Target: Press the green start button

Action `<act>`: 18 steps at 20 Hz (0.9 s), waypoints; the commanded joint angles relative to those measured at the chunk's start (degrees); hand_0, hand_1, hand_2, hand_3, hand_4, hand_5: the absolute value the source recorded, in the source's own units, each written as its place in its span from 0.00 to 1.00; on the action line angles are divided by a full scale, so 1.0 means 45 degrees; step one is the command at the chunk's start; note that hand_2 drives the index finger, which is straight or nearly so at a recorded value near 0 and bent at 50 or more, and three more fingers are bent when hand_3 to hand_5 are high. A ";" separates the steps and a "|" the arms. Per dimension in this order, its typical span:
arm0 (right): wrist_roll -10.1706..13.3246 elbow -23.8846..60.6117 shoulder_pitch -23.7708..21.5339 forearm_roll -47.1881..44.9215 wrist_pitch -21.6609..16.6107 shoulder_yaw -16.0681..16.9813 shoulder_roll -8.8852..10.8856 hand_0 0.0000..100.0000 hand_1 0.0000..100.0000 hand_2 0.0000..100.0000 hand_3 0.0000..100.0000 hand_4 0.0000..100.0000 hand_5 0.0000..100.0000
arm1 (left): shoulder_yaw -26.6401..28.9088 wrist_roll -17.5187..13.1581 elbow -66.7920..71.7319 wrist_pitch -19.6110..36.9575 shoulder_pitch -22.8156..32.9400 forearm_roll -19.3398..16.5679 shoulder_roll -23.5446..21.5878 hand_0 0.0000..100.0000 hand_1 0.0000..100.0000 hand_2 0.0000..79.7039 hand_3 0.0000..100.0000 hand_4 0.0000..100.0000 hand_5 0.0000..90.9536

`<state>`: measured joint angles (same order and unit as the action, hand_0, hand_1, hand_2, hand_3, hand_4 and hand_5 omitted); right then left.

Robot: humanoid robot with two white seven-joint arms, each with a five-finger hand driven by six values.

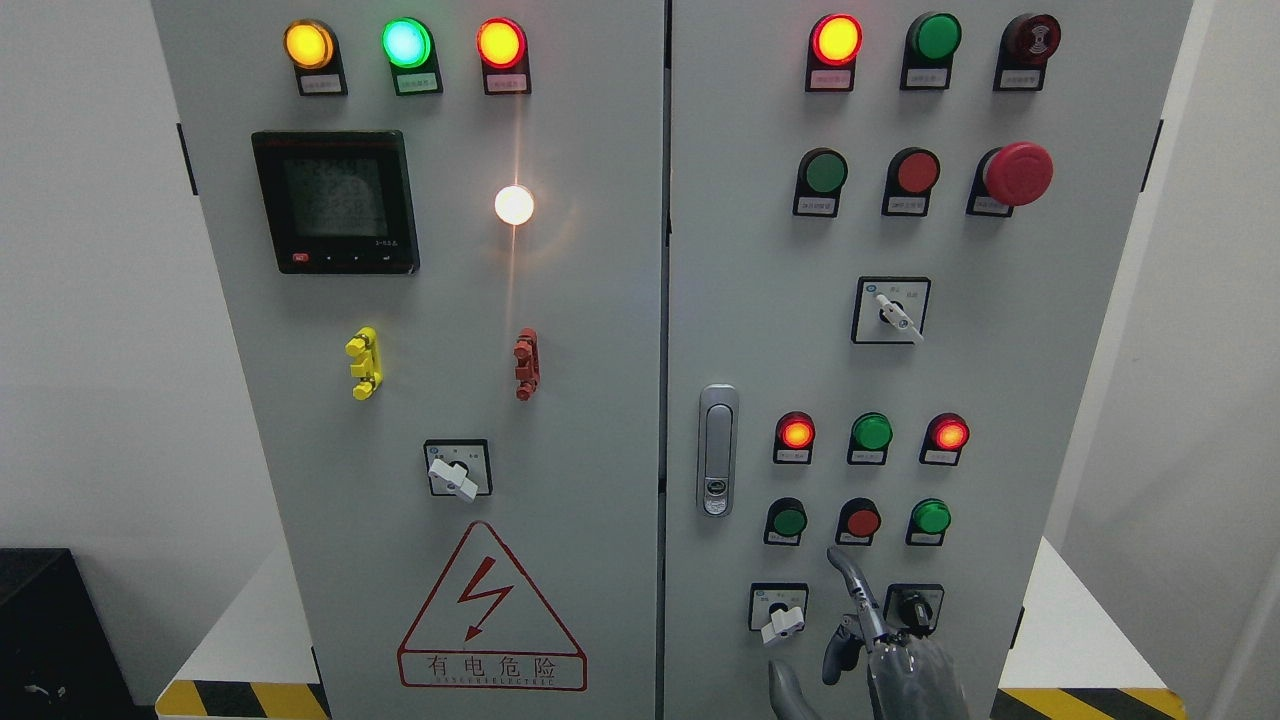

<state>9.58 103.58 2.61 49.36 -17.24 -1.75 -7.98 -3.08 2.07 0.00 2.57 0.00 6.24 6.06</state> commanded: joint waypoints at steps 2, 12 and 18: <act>-0.0117 0.1844 -0.1105 -0.2467 0.0568 -0.0743 -0.0003 0.25 0.29 0.00 0.51 0.55 0.58 | 0.0000 -0.0010 -0.0352 -0.0004 -0.0293 0.0000 0.0001 0.12 0.56 0.00 0.00 0.00 0.00; -0.1170 0.2392 -0.1517 -0.6004 0.1624 -0.1155 -0.0003 0.00 0.21 0.00 0.21 0.20 0.19 | 0.0000 -0.0010 -0.0352 -0.0004 -0.0293 0.0000 0.0001 0.12 0.56 0.00 0.00 0.00 0.00; -0.1601 0.2392 -0.1517 -0.6437 0.1722 -0.1193 -0.0003 0.00 0.11 0.00 0.05 0.00 0.00 | 0.0000 -0.0010 -0.0352 -0.0004 -0.0293 0.0000 0.0001 0.12 0.56 0.00 0.00 0.00 0.00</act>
<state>3.09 112.06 -3.84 23.95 -9.62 -5.77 -7.99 -3.08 2.07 0.00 2.57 0.00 6.24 6.05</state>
